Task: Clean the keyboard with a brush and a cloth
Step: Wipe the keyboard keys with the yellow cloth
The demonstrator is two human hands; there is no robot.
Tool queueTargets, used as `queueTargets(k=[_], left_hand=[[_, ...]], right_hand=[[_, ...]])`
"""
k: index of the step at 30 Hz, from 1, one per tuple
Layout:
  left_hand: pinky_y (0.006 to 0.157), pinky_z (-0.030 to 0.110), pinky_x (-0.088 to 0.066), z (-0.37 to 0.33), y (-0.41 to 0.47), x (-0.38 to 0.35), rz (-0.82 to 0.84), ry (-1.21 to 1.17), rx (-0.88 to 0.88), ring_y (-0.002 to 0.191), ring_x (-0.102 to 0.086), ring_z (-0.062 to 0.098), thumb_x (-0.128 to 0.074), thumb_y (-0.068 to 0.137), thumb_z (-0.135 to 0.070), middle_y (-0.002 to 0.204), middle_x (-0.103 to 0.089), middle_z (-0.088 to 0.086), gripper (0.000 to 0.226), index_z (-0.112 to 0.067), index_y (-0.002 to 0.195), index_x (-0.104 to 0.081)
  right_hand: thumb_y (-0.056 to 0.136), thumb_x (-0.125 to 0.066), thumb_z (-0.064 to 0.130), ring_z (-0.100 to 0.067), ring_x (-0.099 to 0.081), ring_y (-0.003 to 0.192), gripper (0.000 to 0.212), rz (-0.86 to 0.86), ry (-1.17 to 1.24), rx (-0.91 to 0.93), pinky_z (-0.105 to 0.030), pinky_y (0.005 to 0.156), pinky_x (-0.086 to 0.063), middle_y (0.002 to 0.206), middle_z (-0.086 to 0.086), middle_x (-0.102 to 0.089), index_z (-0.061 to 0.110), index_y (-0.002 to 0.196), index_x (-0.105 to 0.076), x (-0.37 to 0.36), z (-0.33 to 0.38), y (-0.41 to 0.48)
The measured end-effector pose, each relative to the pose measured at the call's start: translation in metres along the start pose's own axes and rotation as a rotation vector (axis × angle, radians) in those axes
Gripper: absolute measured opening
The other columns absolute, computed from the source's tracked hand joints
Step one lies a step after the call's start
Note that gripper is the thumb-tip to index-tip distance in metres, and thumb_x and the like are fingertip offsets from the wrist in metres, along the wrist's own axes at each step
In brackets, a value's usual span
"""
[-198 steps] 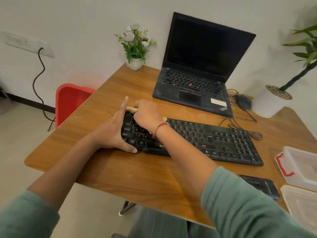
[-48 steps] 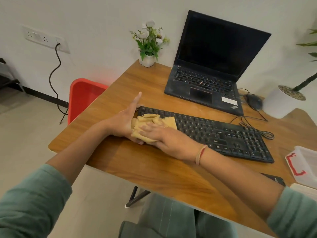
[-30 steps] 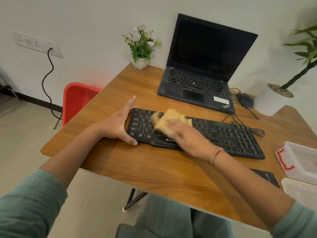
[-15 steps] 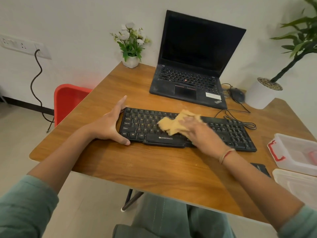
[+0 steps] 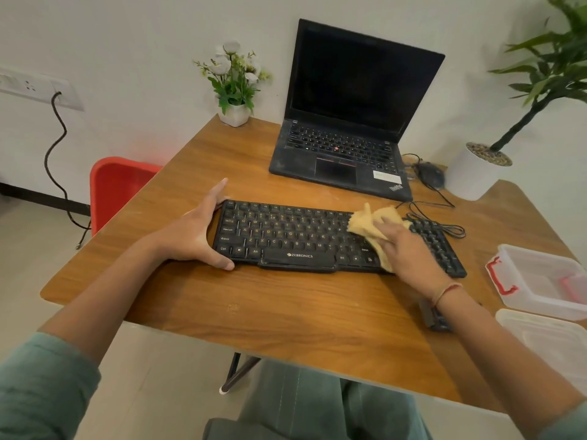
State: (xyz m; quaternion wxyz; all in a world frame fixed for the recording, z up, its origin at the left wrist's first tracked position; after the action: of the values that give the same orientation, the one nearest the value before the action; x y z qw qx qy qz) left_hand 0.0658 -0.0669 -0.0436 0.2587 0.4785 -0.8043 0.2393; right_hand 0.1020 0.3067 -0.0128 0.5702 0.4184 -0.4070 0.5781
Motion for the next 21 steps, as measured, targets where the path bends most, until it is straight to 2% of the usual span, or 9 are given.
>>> queueTargets(k=[4, 5, 8, 11, 14, 16, 18, 20, 21], left_hand=[[0.119, 0.037, -0.017, 0.000, 0.001, 0.001, -0.001, 0.001, -0.004, 0.141, -0.017, 0.008, -0.082, 0.026, -0.077, 0.159, -0.012, -0.008, 0.154, -0.059, 0.138, 0.021], [0.119, 0.037, -0.017, 0.000, 0.001, 0.001, -0.002, -0.002, -0.003, 0.141, -0.017, 0.007, -0.083, 0.026, -0.076, 0.160, -0.011, -0.008, 0.153, -0.059, 0.138, 0.021], [0.119, 0.039, -0.017, 0.001, 0.001, 0.000, 0.005, -0.011, -0.002, 0.143, -0.017, 0.010, -0.084, 0.026, -0.075, 0.160, -0.011, -0.007, 0.152, -0.060, 0.137, 0.019], [0.119, 0.041, -0.018, 0.002, 0.002, 0.000, 0.000, 0.001, -0.001, 0.145, -0.017, 0.013, -0.084, 0.028, -0.073, 0.160, -0.011, -0.006, 0.156, -0.054, 0.143, 0.018], [0.118, 0.037, -0.018, 0.002, 0.002, 0.000, -0.004, 0.011, -0.003, 0.143, -0.017, 0.011, -0.084, 0.028, -0.073, 0.160, -0.011, -0.006, 0.156, -0.053, 0.144, 0.018], [0.117, 0.035, -0.018, 0.002, 0.002, 0.000, -0.007, 0.012, -0.007, 0.141, -0.017, 0.007, -0.083, 0.026, -0.075, 0.160, -0.011, -0.006, 0.157, -0.052, 0.145, 0.018], [0.117, 0.033, -0.017, 0.002, 0.002, 0.001, -0.004, 0.012, -0.017, 0.138, -0.016, 0.002, -0.082, 0.025, -0.077, 0.161, -0.011, -0.005, 0.159, -0.050, 0.146, 0.017], [0.117, 0.033, -0.016, 0.002, 0.002, 0.001, -0.004, 0.016, -0.021, 0.137, -0.015, 0.001, -0.082, 0.024, -0.077, 0.161, -0.011, -0.004, 0.159, -0.048, 0.147, 0.016], [0.117, 0.033, -0.016, 0.003, 0.002, 0.001, -0.004, 0.016, -0.021, 0.137, -0.015, 0.001, -0.082, 0.024, -0.077, 0.161, -0.011, -0.004, 0.159, -0.048, 0.147, 0.016]], right_hand=[[0.100, -0.043, 0.020, -0.013, -0.021, 0.144, 0.045, 0.076, -0.036, 0.315, -0.028, 0.117, -0.010, 0.153, 0.008, -0.027, 0.032, 0.143, -0.035, -0.014, 0.021, -0.027], [0.099, -0.044, 0.019, -0.014, -0.026, 0.142, 0.045, 0.080, -0.070, 0.301, -0.029, 0.116, -0.015, 0.152, 0.009, -0.028, 0.032, 0.142, -0.037, -0.010, 0.013, -0.023], [0.098, -0.046, 0.016, -0.024, -0.051, 0.125, 0.041, -0.026, -0.079, 0.032, -0.035, 0.106, -0.039, 0.149, -0.001, -0.039, 0.024, 0.139, -0.048, 0.008, -0.022, 0.004], [0.099, -0.045, 0.019, -0.024, -0.053, 0.120, 0.040, -0.073, -0.002, -0.074, -0.035, 0.100, -0.043, 0.146, -0.007, -0.045, 0.022, 0.139, -0.047, 0.006, -0.015, 0.012], [0.100, -0.041, 0.022, -0.014, -0.023, 0.142, 0.044, -0.008, 0.067, 0.158, -0.038, 0.118, -0.016, 0.152, 0.009, -0.026, 0.036, 0.141, -0.036, -0.021, 0.032, -0.012], [0.101, -0.039, 0.018, -0.005, -0.014, 0.140, 0.047, 0.036, 0.037, 0.341, -0.034, 0.119, -0.008, 0.148, 0.018, -0.019, 0.042, 0.140, -0.030, -0.030, 0.050, -0.031], [0.101, -0.041, 0.018, -0.008, -0.031, 0.136, 0.045, -0.010, -0.028, 0.333, -0.029, 0.113, -0.025, 0.150, 0.016, -0.024, 0.038, 0.141, -0.034, -0.023, 0.036, -0.021], [0.100, -0.045, 0.020, -0.016, -0.055, 0.114, 0.038, -0.097, -0.021, 0.139, -0.023, 0.095, -0.041, 0.145, 0.001, -0.044, 0.027, 0.137, -0.048, -0.012, 0.014, 0.005], [0.100, -0.045, 0.018, -0.016, -0.058, 0.101, 0.035, -0.134, 0.001, 0.044, -0.022, 0.086, -0.045, 0.137, -0.004, -0.054, 0.022, 0.134, -0.053, -0.006, 0.007, 0.015]])
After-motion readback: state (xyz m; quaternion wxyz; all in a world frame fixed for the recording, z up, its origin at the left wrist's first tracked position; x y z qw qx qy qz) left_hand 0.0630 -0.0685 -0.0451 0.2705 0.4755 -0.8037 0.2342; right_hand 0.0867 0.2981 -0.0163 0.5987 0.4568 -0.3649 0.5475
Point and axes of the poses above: each hand's wrist, its own y-axis towards the middle knuckle, its own x-axis out of the back of the hand, z = x × y, the point moved 1 cm from there along y, towards the middle knuckle
